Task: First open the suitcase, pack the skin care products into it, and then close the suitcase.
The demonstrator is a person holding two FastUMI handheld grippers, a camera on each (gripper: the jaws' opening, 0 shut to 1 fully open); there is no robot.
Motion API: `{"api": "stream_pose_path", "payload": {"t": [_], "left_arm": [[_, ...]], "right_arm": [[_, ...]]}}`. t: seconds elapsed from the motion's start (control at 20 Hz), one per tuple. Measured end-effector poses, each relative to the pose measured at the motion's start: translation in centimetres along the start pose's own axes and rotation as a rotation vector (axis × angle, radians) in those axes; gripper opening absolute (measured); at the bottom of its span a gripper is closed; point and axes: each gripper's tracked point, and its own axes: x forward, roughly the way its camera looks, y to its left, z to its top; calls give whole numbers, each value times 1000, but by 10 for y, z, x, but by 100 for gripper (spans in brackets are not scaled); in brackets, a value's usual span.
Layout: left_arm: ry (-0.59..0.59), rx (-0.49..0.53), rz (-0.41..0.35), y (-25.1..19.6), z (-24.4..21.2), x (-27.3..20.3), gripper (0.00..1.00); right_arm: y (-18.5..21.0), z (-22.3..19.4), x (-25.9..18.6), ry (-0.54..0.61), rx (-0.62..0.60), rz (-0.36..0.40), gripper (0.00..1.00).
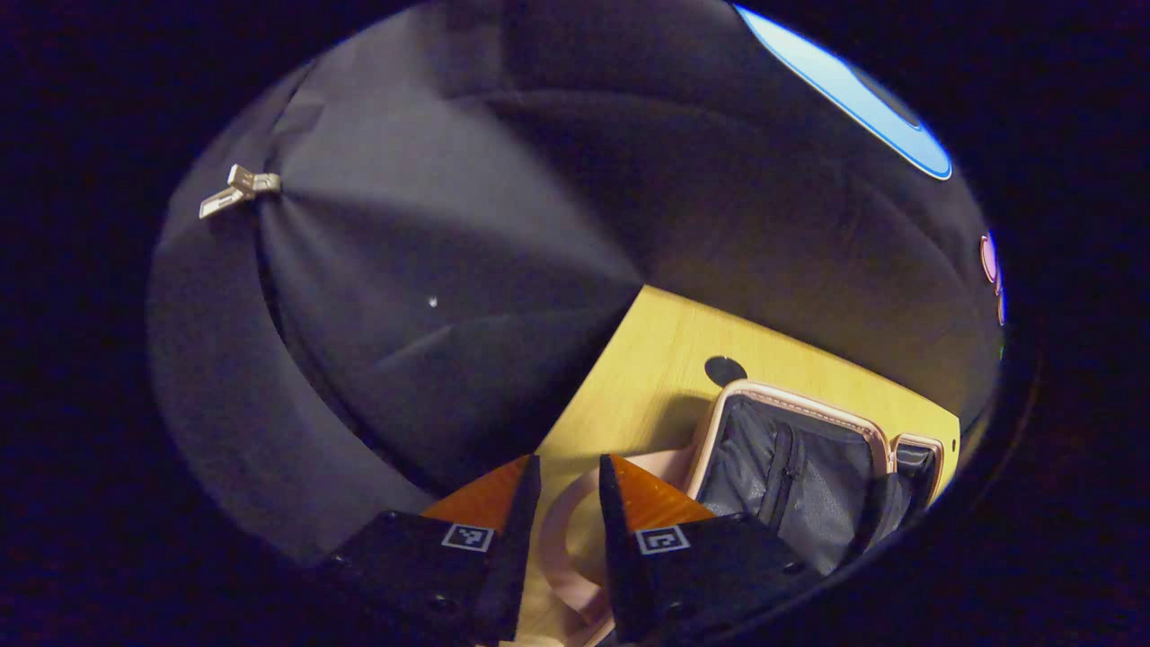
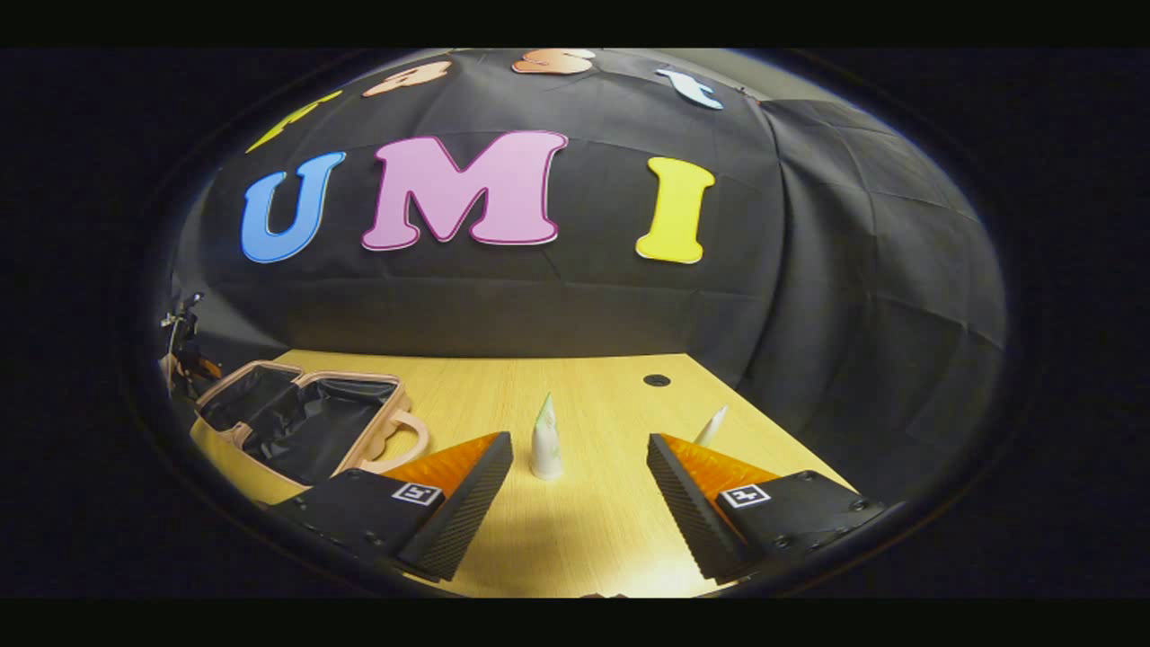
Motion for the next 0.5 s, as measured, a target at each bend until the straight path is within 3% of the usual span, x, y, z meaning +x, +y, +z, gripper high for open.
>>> {"api": "stream_pose_path", "payload": {"t": [0.05,0.15,0.35,0.5], "left_arm": [[-86,17,-1,-1,22,-17,58],[-241,81,8,-19,65,-66,99],[-432,147,-30,-85,113,-182,96],[-498,154,-118,-153,118,-280,96]], "right_arm": [[-4,3,0,-9,7,-5,100],[-16,10,1,-19,21,-26,96],[-42,31,0,-50,53,-62,96],[-59,44,-4,-69,62,-71,96]]}}
